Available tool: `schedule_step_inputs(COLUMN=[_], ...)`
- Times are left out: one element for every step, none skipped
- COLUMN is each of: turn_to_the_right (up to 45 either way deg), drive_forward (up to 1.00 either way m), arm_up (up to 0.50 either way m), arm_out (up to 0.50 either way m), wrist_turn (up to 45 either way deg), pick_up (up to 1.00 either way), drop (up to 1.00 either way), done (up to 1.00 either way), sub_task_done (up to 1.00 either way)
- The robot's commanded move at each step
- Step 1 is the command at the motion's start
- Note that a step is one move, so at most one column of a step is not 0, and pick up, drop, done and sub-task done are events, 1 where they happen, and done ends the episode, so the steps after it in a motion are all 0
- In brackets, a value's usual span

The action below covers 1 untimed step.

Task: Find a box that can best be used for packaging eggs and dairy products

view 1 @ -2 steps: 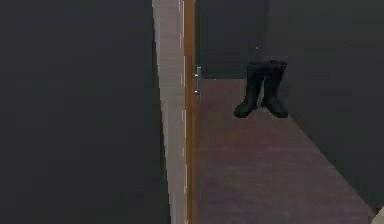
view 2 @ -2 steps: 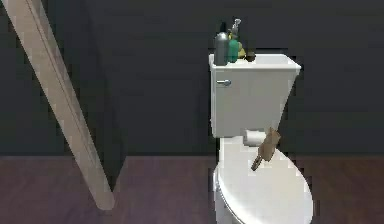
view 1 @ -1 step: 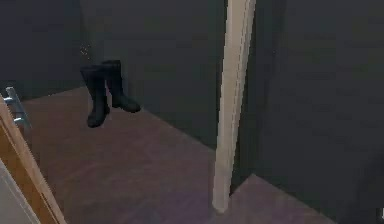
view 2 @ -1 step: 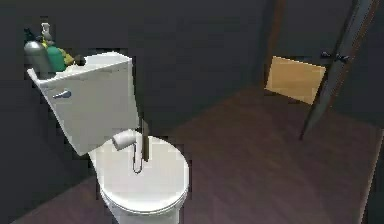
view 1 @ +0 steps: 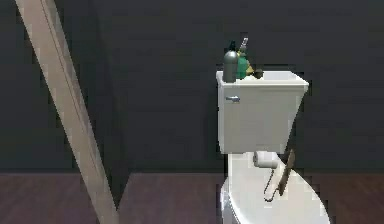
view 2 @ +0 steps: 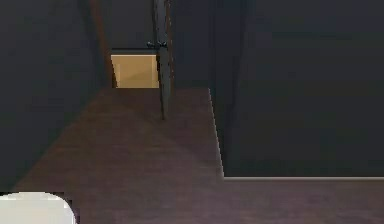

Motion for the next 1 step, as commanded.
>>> schedule_step_inputs(turn_to_the_right=[45.0], drive_forward=[0.00], arm_up=[0.00], arm_out=[0.00], wrist_turn=[0.0], pick_up=[0.00], drop=[0.00], done=[0.00], sub_task_done=[0.00])
